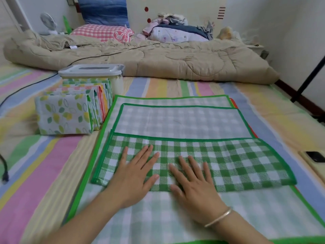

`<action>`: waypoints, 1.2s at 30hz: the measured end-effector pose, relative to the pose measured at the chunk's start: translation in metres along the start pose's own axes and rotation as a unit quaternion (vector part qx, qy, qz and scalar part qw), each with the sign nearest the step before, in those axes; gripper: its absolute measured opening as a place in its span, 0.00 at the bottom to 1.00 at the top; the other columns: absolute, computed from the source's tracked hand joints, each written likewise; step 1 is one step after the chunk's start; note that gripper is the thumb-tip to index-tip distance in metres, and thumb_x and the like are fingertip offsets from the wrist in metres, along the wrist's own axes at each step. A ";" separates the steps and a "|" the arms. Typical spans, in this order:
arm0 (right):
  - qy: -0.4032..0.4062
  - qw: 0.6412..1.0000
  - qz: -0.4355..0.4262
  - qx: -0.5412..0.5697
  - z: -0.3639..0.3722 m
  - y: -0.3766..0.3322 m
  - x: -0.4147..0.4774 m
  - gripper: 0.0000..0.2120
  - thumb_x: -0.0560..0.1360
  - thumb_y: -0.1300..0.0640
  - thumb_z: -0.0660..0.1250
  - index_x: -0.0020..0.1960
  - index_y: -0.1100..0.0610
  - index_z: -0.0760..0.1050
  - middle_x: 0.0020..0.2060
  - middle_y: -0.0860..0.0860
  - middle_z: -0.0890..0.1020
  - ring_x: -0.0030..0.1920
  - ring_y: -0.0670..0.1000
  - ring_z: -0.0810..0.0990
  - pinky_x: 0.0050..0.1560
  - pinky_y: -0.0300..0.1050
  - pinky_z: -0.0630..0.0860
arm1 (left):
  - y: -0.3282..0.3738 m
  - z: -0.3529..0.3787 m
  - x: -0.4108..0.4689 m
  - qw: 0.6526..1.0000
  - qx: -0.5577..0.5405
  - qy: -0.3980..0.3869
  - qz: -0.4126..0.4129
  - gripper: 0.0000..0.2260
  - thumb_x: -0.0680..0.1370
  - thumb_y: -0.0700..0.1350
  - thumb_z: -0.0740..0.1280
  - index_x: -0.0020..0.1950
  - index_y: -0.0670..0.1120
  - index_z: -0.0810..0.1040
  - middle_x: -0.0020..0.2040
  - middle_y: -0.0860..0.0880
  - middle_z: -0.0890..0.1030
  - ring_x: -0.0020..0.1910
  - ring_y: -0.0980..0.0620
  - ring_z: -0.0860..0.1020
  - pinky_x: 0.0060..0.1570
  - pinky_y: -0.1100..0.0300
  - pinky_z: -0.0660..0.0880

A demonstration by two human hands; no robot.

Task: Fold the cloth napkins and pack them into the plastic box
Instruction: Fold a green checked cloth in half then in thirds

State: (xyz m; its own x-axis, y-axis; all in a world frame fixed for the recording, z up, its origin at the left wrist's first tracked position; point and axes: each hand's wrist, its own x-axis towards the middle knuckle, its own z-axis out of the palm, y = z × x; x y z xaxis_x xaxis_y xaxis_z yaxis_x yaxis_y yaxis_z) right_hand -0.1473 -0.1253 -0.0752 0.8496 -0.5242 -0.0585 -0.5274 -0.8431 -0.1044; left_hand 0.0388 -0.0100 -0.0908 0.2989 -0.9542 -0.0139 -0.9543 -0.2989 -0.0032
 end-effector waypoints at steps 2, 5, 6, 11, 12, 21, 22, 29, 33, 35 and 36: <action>-0.023 0.999 0.029 0.018 -0.001 0.038 -0.005 0.42 0.63 0.26 0.17 0.75 0.34 0.37 0.76 0.42 0.38 0.76 0.52 0.33 0.74 0.58 0.32 | 0.001 -0.001 -0.001 1.000 -0.004 0.005 -0.001 0.35 0.74 0.69 0.24 0.79 0.58 0.35 0.79 0.55 0.31 0.77 0.57 0.31 0.74 0.38 0.33; -0.038 0.991 0.125 -0.002 -0.011 0.102 -0.015 0.49 0.52 0.24 0.14 0.72 0.34 0.29 0.73 0.39 0.30 0.73 0.47 0.27 0.73 0.59 0.29 | 0.002 -0.005 -0.001 1.000 -0.019 -0.006 -0.007 0.36 0.71 0.70 0.22 0.78 0.59 0.31 0.77 0.57 0.28 0.75 0.59 0.27 0.73 0.39 0.30; -0.041 0.986 0.159 -0.003 -0.014 0.116 -0.018 0.50 0.51 0.22 0.15 0.73 0.34 0.29 0.73 0.38 0.30 0.73 0.45 0.28 0.73 0.60 0.29 | 0.003 -0.006 -0.001 1.000 -0.023 -0.011 -0.009 0.36 0.71 0.71 0.21 0.78 0.60 0.31 0.77 0.57 0.28 0.75 0.59 0.27 0.73 0.39 0.29; -0.060 0.981 0.184 0.006 -0.018 0.128 -0.024 0.40 0.66 0.25 0.29 0.76 0.38 0.33 0.75 0.38 0.33 0.76 0.47 0.31 0.74 0.61 0.31 | 0.001 -0.007 0.002 0.999 -0.028 -0.044 -0.012 0.34 0.73 0.71 0.27 0.78 0.62 0.31 0.76 0.59 0.27 0.74 0.61 0.26 0.73 0.39 0.29; -0.056 0.981 0.185 0.012 -0.019 0.127 -0.024 0.40 0.67 0.26 0.31 0.77 0.38 0.33 0.75 0.39 0.33 0.76 0.47 0.31 0.74 0.61 0.32 | 0.000 -0.009 0.003 0.998 -0.039 -0.051 -0.015 0.33 0.74 0.71 0.30 0.78 0.62 0.33 0.76 0.60 0.27 0.74 0.62 0.26 0.73 0.40 0.29; -0.058 0.978 0.200 0.016 -0.021 0.124 -0.045 0.40 0.72 0.26 0.42 0.78 0.42 0.36 0.77 0.47 0.34 0.76 0.54 0.30 0.76 0.57 0.35 | -0.014 -0.041 -0.019 0.966 -0.238 -0.104 -0.020 0.20 0.85 0.55 0.51 0.78 0.63 0.58 0.78 0.66 0.47 0.77 0.67 0.45 0.77 0.56 0.37; -0.059 0.978 0.201 0.013 -0.021 0.124 -0.049 0.41 0.70 0.26 0.40 0.78 0.41 0.35 0.77 0.47 0.34 0.76 0.54 0.30 0.76 0.57 0.35 | -0.018 -0.039 -0.025 0.967 -0.240 -0.082 -0.023 0.19 0.85 0.53 0.54 0.77 0.62 0.61 0.77 0.66 0.48 0.77 0.67 0.46 0.77 0.60 0.41; -0.050 0.975 0.216 0.022 -0.015 0.119 -0.061 0.48 0.62 0.20 0.29 0.77 0.39 0.36 0.78 0.45 0.36 0.77 0.52 0.32 0.74 0.61 0.32 | -0.020 -0.002 -0.057 0.989 -0.133 0.064 -0.009 0.28 0.82 0.63 0.41 0.80 0.58 0.56 0.80 0.62 0.52 0.78 0.65 0.45 0.79 0.52 0.42; -0.050 0.974 0.220 0.034 -0.017 0.118 -0.064 0.45 0.63 0.23 0.36 0.77 0.38 0.37 0.78 0.44 0.37 0.77 0.51 0.33 0.72 0.65 0.31 | -0.028 -0.006 -0.048 0.956 -0.274 0.080 -0.066 0.21 0.82 0.63 0.48 0.72 0.63 0.67 0.77 0.63 0.61 0.78 0.64 0.52 0.78 0.57 0.39; -0.054 0.974 0.216 0.053 -0.021 0.119 -0.066 0.45 0.63 0.23 0.37 0.78 0.38 0.39 0.78 0.43 0.38 0.77 0.51 0.34 0.73 0.64 0.31 | -0.033 -0.022 -0.041 0.925 -0.364 0.038 -0.105 0.12 0.84 0.56 0.56 0.65 0.64 0.74 0.73 0.64 0.68 0.76 0.60 0.61 0.77 0.57 0.50; -0.052 0.973 0.217 0.068 -0.023 0.120 -0.066 0.44 0.64 0.23 0.38 0.78 0.37 0.41 0.78 0.43 0.40 0.78 0.51 0.35 0.73 0.64 0.32 | -0.032 -0.031 -0.038 0.926 -0.359 0.039 -0.113 0.10 0.84 0.53 0.60 0.63 0.63 0.76 0.71 0.63 0.70 0.74 0.59 0.65 0.75 0.56 0.57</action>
State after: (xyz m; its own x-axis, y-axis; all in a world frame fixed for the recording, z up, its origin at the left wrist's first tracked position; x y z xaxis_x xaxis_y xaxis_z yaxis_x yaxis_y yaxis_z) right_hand -0.2665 -0.1947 -0.0608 0.5476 -0.8057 -0.2259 -0.8364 -0.5188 -0.1769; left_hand 0.0585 0.0353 -0.0591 0.5172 -0.8556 -0.0221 -0.6290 -0.3974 0.6681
